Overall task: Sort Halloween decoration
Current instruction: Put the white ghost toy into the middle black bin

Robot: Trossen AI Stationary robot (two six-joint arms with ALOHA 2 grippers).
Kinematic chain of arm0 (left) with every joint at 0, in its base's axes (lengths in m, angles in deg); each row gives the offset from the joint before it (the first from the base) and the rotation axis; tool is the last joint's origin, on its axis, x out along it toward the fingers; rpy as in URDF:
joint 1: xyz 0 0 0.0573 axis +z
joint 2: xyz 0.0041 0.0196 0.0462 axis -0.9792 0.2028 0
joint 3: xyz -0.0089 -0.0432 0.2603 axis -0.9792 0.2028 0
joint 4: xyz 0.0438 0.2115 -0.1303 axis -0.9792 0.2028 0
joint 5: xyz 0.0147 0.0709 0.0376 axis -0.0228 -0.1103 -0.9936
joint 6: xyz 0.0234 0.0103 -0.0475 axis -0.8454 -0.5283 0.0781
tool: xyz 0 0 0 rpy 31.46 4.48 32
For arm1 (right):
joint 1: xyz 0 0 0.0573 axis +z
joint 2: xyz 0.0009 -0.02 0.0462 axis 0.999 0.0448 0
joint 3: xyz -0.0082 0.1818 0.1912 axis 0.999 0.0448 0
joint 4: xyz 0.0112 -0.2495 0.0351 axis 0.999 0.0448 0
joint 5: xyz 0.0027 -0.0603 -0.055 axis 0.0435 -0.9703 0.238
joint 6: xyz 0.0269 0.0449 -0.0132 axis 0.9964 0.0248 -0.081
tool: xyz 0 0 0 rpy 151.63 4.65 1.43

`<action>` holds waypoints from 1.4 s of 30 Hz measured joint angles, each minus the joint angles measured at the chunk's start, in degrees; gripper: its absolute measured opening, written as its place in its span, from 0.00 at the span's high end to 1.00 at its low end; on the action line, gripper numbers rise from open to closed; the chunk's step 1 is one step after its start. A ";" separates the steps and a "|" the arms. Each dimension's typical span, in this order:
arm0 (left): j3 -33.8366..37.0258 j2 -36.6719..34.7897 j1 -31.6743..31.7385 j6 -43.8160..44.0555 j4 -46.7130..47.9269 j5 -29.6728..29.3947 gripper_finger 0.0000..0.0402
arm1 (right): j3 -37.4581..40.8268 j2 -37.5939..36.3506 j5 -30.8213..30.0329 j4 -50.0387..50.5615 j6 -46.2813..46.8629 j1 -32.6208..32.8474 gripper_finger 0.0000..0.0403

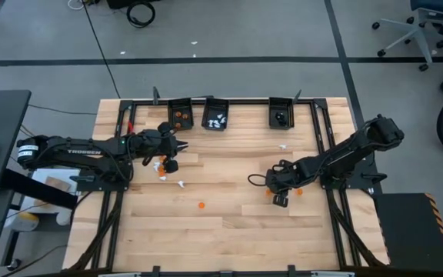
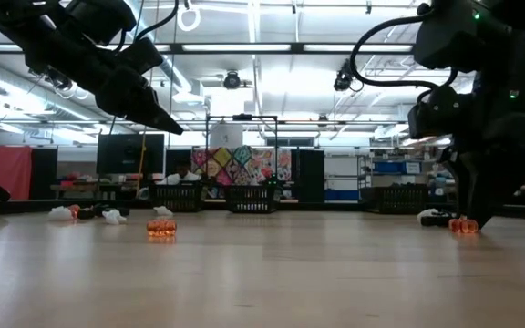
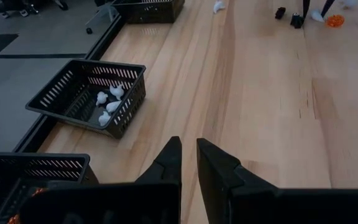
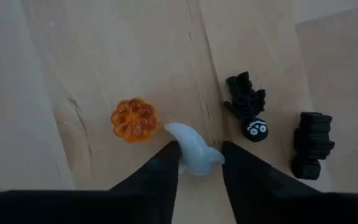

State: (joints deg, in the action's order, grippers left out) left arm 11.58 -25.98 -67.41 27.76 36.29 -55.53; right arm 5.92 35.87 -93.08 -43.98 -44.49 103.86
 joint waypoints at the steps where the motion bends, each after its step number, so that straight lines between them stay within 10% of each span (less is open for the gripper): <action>1: 0.00 0.00 0.00 -0.02 0.00 0.00 0.93 | 0.00 0.00 0.04 -0.06 0.00 0.01 0.71; 28: 0.00 0.00 0.00 -0.17 0.12 0.00 0.93 | -10.25 -0.11 -1.56 3.54 -9.04 -4.65 0.78; 42: 0.00 0.01 0.00 0.03 -0.31 -0.01 0.93 | -10.49 3.42 -3.30 -15.83 -19.10 -14.44 0.78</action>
State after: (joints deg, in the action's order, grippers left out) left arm 11.58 -25.97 -67.41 27.79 35.97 -55.54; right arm -4.57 39.29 -96.38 -59.81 -63.58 89.42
